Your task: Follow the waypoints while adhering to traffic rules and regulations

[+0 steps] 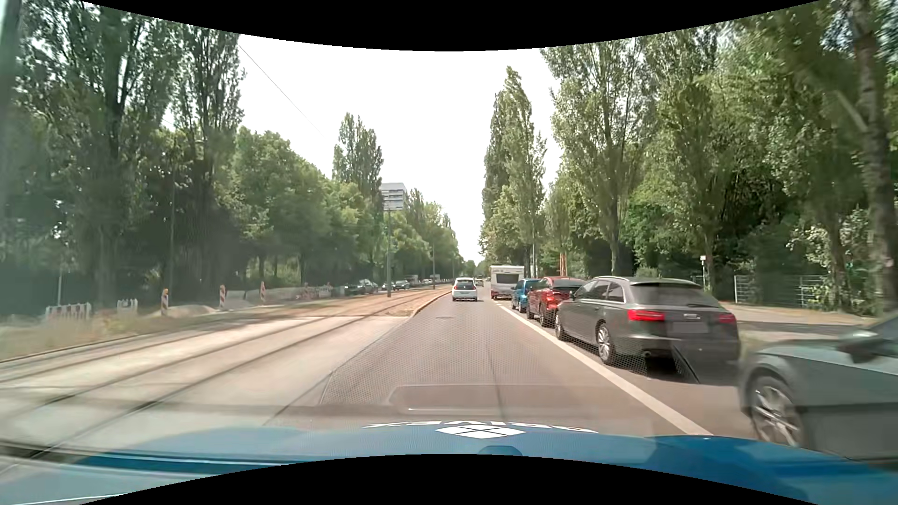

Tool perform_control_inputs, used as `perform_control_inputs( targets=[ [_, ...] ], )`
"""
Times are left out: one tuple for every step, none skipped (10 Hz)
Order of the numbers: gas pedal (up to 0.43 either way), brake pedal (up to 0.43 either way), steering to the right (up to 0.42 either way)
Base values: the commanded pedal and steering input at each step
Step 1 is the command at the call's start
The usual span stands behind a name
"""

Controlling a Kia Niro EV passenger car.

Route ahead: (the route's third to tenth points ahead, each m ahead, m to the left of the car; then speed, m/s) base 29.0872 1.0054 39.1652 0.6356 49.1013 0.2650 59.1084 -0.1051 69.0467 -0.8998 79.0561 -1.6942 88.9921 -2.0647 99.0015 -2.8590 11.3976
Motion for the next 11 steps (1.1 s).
perform_control_inputs(
  targets=[
    [0.169,0.000,-0.006],
    [0.169,0.000,-0.006],
    [0.169,0.000,-0.006],
    [0.169,0.000,-0.006],
    [0.169,0.000,-0.005],
    [0.169,0.000,-0.005],
    [0.169,0.000,-0.006],
    [0.169,0.000,-0.010],
    [0.169,0.000,-0.011],
    [0.169,0.000,-0.010],
    [0.169,0.000,-0.006]
  ],
)
